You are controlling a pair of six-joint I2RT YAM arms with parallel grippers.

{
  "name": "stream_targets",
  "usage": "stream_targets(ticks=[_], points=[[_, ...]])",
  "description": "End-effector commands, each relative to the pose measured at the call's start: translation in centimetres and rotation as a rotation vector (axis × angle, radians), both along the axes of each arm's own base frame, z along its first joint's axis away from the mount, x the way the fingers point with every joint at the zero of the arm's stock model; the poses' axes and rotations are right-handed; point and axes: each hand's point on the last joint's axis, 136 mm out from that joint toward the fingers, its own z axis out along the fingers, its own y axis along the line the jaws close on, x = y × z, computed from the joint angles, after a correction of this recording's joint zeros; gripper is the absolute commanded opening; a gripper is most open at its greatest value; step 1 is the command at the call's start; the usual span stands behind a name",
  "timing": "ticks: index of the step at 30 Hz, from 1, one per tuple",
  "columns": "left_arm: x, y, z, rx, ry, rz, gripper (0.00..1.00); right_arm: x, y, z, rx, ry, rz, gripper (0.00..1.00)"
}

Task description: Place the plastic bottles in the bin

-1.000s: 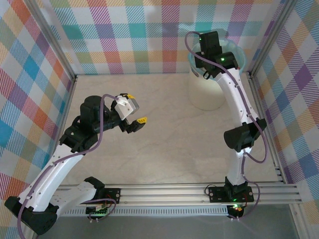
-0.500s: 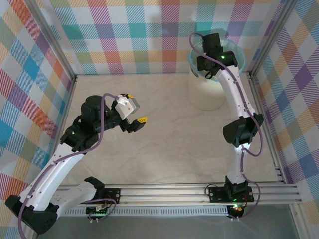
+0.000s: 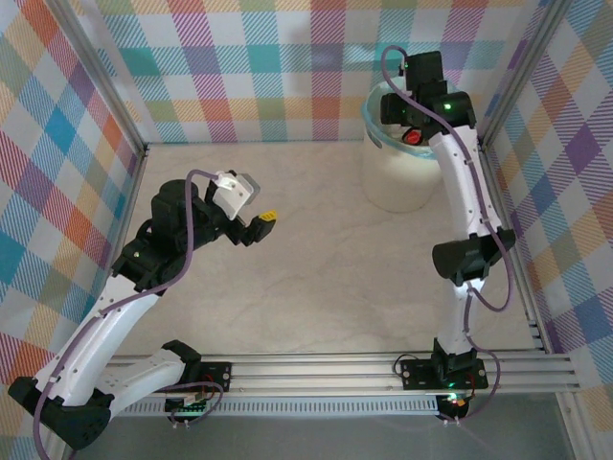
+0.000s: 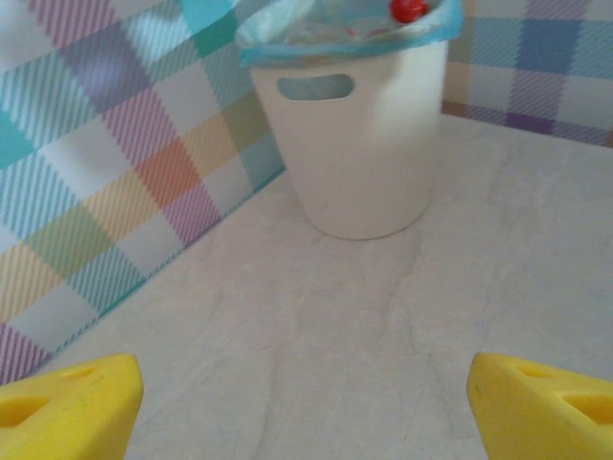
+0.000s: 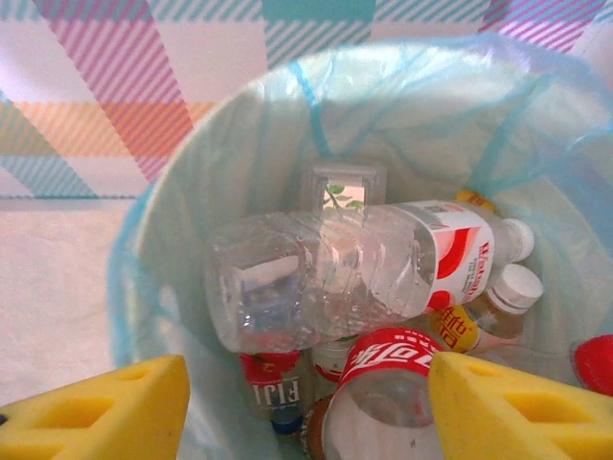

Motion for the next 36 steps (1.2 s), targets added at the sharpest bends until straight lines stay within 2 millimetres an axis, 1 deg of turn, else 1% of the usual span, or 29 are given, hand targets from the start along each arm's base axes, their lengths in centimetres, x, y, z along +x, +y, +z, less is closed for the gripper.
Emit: stream_targets(ticks=[1,3,6,9,11,13,14,17,19,20,22,23,25,28,30,34,36], points=[[1.4,3.0,0.3,-0.045,0.066,0.202,0.88,-3.3,0.2,4.8,0.085,-0.085,0.026,0.65],[2.0,4.8,-0.6,-0.060,0.114,0.301,0.90,-4.2,0.1,4.5,0.089,-0.069,0.029,0.64],[3.2,9.0,-2.8,-0.091,0.226,0.523,0.95,-5.9,0.5,4.5,0.140,-0.049,0.052,0.61],[4.0,13.6,-5.4,-0.148,0.386,0.684,0.96,-7.7,1.9,5.2,0.185,-0.057,0.099,0.61],[4.4,16.0,-7.4,-0.194,0.484,0.737,0.98,-9.1,3.5,6.3,0.192,-0.084,0.156,0.63],[5.0,18.0,-9.2,-0.184,0.531,0.811,0.99,-10.3,5.4,7.2,0.193,-0.116,0.218,0.63],[5.3,18.7,-10.0,-0.175,0.544,0.836,1.00,-10.9,6.3,7.6,0.194,-0.132,0.249,0.63],[6.6,21.6,-13.3,-0.187,0.623,0.927,1.00,-12.9,10.0,8.2,0.219,-0.159,0.373,0.64],[7.2,23.7,-16.0,-0.206,0.704,0.978,1.00,-14.3,12.6,8.0,0.249,-0.159,0.465,0.64],[7.2,24.5,-16.9,-0.204,0.732,1.001,1.00,-15.0,13.6,7.9,0.262,-0.158,0.505,0.65],[7.1,26.2,-18.8,-0.147,0.767,1.051,1.00,-16.0,15.3,7.1,0.281,-0.135,0.566,0.65],[6.9,26.9,-19.4,-0.118,0.774,1.074,1.00,-16.4,15.7,6.8,0.289,-0.125,0.583,0.65],[6.2,28.2,-21.2,-0.051,0.812,1.116,1.00,-16.9,16.3,5.6,0.299,-0.096,0.609,0.67],[5.1,29.2,-23.1,-0.029,0.879,1.143,1.00,-17.1,16.4,4.4,0.304,-0.075,0.620,0.68],[4.8,28.8,-24.4,-0.020,0.931,1.123,1.00,-17.2,16.6,4.0,0.307,-0.075,0.629,0.69],[3.4,27.8,-27.5,0.025,1.072,1.067,1.00,-17.6,16.8,3.5,0.308,-0.079,0.659,0.71],[2.8,27.4,-28.7,0.035,1.108,1.047,1.00,-17.6,17.0,3.3,0.305,-0.078,0.670,0.71]])
